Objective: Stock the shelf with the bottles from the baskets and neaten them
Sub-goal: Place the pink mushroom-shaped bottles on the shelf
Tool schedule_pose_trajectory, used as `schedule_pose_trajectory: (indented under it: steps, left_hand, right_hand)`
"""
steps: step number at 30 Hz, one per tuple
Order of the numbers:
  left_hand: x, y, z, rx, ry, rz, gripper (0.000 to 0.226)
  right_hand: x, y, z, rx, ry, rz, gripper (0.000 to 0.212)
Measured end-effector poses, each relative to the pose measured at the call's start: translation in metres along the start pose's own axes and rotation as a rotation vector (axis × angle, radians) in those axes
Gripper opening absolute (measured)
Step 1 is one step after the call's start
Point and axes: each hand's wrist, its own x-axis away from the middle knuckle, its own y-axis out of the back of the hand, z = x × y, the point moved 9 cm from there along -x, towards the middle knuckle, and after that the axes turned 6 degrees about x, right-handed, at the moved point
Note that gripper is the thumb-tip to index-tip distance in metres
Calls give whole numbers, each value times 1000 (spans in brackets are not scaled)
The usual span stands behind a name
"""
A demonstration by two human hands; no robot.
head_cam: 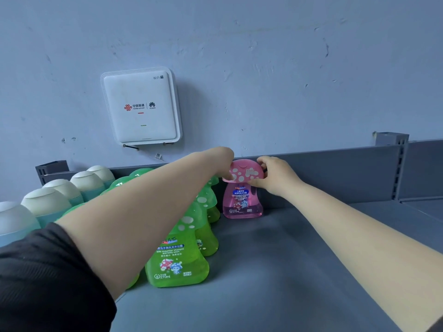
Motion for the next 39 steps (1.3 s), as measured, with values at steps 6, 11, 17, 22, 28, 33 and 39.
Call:
schedule_pose_trajectory:
  steps: [6, 11, 17, 22, 28, 33, 39]
  left_hand:
    - [18, 34, -3, 9, -13, -143, 27]
    - [66, 67, -39, 120, -147, -311, 34]
    - [135, 78, -125, 419, -410, -460, 25]
    - [169, 51, -219, 358, -615, -433, 24]
    - [208, 23, -352, 236, -832, -412, 24]
    - [272, 3, -472, 161, -1055, -407, 20]
    - [347, -40, -593, 168, -1271, -324, 20]
  right_hand:
    - [21, 42, 16, 103, 13, -105, 58]
    - [66, 95, 32, 301, 58, -213, 30]
    - [146, 142, 33, 634, 58, -279, 27]
    - [218, 171, -13, 891, -94, -143, 27]
    - [326, 226, -80, 1011, -312, -32, 17]
    - [436, 265, -134, 1059, -517, 47, 21]
    - [588, 289, -189, 974, -796, 118, 24]
